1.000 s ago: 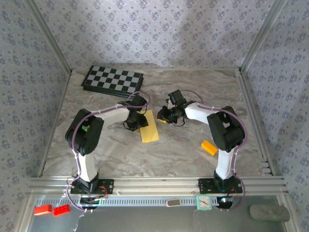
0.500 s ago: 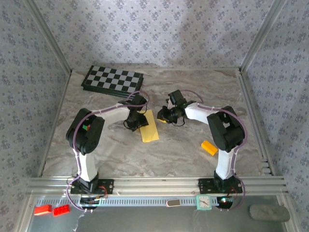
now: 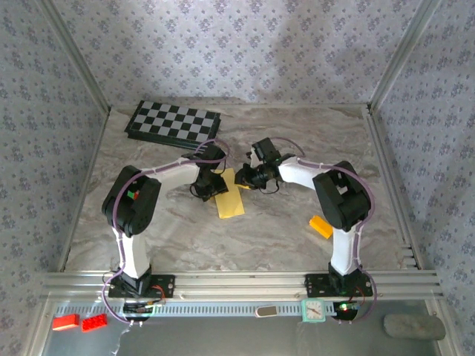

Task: Fold a paper plane with a square sheet of paper (pick it up from the middle)
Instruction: Hold the square sheet of paper at the center of the table.

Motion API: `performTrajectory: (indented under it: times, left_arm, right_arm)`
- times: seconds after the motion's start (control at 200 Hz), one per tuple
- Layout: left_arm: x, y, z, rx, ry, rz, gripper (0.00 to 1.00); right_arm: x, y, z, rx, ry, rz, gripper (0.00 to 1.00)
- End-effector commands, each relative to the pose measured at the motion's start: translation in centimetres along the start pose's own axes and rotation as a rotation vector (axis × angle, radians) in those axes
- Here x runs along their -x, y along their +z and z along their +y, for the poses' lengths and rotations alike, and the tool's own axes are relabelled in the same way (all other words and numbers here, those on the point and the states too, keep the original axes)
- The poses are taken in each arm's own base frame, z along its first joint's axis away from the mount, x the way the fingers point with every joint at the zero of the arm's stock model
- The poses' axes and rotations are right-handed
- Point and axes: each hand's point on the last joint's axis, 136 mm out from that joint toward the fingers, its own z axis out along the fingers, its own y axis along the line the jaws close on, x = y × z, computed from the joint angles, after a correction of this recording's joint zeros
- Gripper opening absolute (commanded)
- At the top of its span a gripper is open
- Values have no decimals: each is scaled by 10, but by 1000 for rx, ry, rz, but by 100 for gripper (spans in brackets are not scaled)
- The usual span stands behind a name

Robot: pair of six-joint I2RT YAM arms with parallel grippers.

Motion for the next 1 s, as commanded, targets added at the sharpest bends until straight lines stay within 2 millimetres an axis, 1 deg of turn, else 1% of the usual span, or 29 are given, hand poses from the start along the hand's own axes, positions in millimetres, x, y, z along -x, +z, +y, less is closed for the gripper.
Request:
performTrajectory:
  times: [0.0, 0.385, 0.605, 0.71, 0.86, 0.995]
  left_arm:
    - [-24, 36, 42, 152, -7, 103, 47]
    - [-27, 43, 44, 156, 12, 123, 48]
    - [-30, 46, 46, 166, 29, 135, 49]
    - [-30, 48, 47, 168, 28, 138, 49]
    - [-31, 50, 49, 179, 21, 143, 49]
    - [-34, 53, 51, 186, 18, 155, 50]
  right_arm:
    - [-5, 5, 5, 11, -36, 41, 21]
    - [-4, 7, -2, -32, -32, 37, 20]
    - [6, -3, -9, -49, 3, -26, 20]
    - [8, -7, -9, -44, 1, -32, 20]
    - [3, 0, -9, -37, -8, 1, 20]
    - [-2, 5, -4, -28, -33, 34, 20]
